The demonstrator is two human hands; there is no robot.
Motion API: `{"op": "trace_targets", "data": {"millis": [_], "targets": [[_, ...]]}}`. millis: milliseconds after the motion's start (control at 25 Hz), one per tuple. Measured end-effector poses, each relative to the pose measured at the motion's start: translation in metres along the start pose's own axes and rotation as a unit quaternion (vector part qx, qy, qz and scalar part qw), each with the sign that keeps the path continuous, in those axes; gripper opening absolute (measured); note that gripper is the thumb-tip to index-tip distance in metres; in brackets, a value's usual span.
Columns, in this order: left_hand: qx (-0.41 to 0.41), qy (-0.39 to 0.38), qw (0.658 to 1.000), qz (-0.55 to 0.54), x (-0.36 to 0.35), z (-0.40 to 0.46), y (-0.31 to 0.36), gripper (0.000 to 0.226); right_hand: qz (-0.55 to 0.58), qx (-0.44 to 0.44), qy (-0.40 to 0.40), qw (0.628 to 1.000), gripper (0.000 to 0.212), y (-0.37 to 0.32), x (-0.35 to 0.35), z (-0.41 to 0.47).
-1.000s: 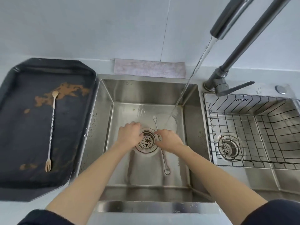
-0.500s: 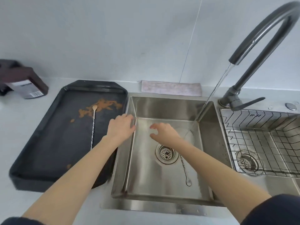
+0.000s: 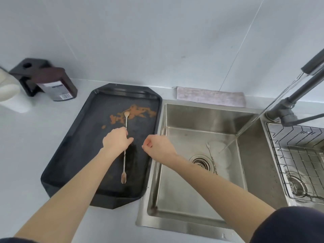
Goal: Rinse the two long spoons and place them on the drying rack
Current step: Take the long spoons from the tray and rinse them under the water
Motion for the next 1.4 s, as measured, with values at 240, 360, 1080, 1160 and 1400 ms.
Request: {"op": "trace_targets", "data": {"millis": [240,360,1080,1160,1400], "targets": [[0.034,-0.027,0.992,-0.122,-0.017,0.01,-0.023,0.025,0.005,-0.021,-0.037,0.999,0.026,-0.018,-0.041,0.016],[0.039,-0.033,0.989,-0.139,-0.018,0.011,-0.023,0.022,0.007,-0.032,-0.041,0.999,0.026,-0.021,-0.05,0.02],[-0.038,0.009,0.958,-0.285,0.016,-0.012,0.038,0.025,0.224,-0.045,-0.003,0.973,0.009,0.008,-0.014,0.011],[-0.07,0.01,0.954,-0.291,0.015,-0.018,0.057,0.031,0.237,-0.055,0.014,0.97,0.012,0.022,-0.003,0.0],[-0.157,-0.04,0.92,-0.357,-0.01,-0.038,0.129,0.006,0.261,-0.093,0.08,0.957,0.006,0.084,0.028,-0.038]]}}
Point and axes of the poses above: each hand's wrist, its own z-axis towards the middle knuckle, its own x-axis out of the back of the hand, y = z × x, the point moved 3 cm from there along z, towards the middle knuckle, and after that the axes turned 10 degrees about -y, right-handed, at the moved point
